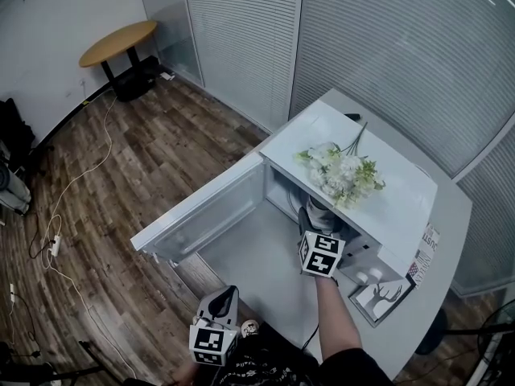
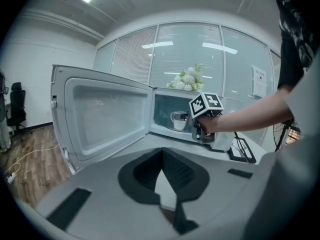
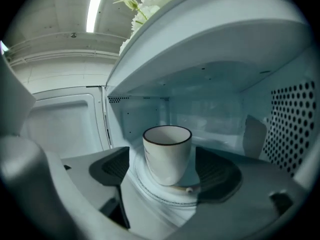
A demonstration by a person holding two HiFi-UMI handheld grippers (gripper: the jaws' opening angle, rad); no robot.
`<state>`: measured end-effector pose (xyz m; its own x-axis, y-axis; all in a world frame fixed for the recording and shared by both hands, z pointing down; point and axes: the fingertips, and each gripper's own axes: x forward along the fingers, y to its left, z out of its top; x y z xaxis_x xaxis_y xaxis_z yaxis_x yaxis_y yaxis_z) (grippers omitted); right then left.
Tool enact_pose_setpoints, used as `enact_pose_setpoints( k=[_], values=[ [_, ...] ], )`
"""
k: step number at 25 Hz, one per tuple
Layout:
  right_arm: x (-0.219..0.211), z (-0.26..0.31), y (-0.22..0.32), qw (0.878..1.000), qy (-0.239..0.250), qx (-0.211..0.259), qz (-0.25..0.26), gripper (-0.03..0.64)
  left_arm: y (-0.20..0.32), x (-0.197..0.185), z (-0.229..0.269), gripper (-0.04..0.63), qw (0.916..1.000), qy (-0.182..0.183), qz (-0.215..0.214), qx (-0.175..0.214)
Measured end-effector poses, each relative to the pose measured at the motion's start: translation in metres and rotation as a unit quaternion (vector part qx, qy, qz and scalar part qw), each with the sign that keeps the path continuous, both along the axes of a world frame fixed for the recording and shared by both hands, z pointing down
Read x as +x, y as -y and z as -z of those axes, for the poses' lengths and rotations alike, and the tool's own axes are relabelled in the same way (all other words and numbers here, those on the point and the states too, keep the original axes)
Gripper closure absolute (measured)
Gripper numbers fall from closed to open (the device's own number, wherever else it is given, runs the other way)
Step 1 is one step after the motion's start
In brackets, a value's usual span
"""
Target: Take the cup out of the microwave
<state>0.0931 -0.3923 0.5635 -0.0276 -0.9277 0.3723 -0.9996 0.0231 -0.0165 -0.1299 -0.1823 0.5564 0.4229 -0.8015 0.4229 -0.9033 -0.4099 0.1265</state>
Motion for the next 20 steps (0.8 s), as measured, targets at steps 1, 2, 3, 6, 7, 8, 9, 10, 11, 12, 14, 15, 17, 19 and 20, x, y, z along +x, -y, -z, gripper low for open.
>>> enact_pose_setpoints(
  k=[1,2,3,6,7,8,9,10,11,12,14,15,17,19,20],
  values=[
    [0.0,-0.002,0.002,1.0,0.001,-0.001,0.0,0.227,0.0,-0.001,-0.001,0.591,1.0,0.001,0.0,-0.002],
    [0.0,-0.004,0.005,1.0,0.003,-0.002,-0.001,0.227,0.001,-0.002,-0.003,0.591,1.0,0.003,0.0,-0.004],
    [0.0,-0.005,0.007,1.0,0.005,-0.004,-0.001,0.227,0.0,-0.002,-0.005,0.591,1.0,0.004,0.0,-0.007],
    [0.0,-0.006,0.013,1.0,0.005,-0.004,-0.003,0.227,-0.001,-0.005,-0.01,0.591,0.9998,0.01,0.0,-0.015],
    [0.0,-0.007,0.015,1.0,0.005,-0.004,-0.003,0.227,-0.002,-0.005,-0.01,0.591,0.9998,0.011,0.0,-0.017],
    [0.0,-0.007,0.017,1.0,0.006,-0.004,-0.005,0.227,-0.002,-0.005,-0.01,0.591,0.9998,0.011,-0.001,-0.017],
    [0.001,-0.008,0.019,1.0,0.007,-0.003,-0.006,0.227,-0.001,-0.004,-0.01,0.591,0.9998,0.011,-0.003,-0.016],
    [0.002,-0.008,0.021,1.0,0.008,-0.003,-0.008,0.227,0.0,-0.002,-0.01,0.591,0.9998,0.01,-0.005,-0.016],
    [0.003,-0.008,0.023,1.0,0.008,-0.002,-0.009,0.227,0.001,-0.001,-0.01,0.591,0.9998,0.009,-0.006,-0.016],
    [0.004,-0.01,0.024,1.0,0.007,-0.003,-0.011,0.227,0.001,0.0,-0.011,0.591,0.9998,0.009,-0.008,-0.017],
    [0.006,-0.013,0.024,1.0,0.006,-0.007,-0.015,0.227,0.002,0.0,-0.014,0.591,0.9996,0.012,-0.012,-0.021],
    [0.006,-0.014,0.025,1.0,0.006,-0.009,-0.016,0.227,0.003,0.0,-0.014,0.591,0.9996,0.012,-0.012,-0.022],
    [0.006,-0.017,0.028,1.0,0.006,-0.011,-0.014,0.227,0.005,0.0,-0.014,0.59,0.9996,0.012,-0.012,-0.022],
    [0.006,-0.019,0.031,1.0,0.004,-0.012,-0.013,0.227,0.007,0.0,-0.015,0.591,0.9996,0.013,-0.011,-0.023],
    [0.006,-0.019,0.033,1.0,0.004,-0.012,-0.013,0.227,0.008,-0.001,-0.016,0.591,0.9996,0.014,-0.011,-0.023]
  ],
)
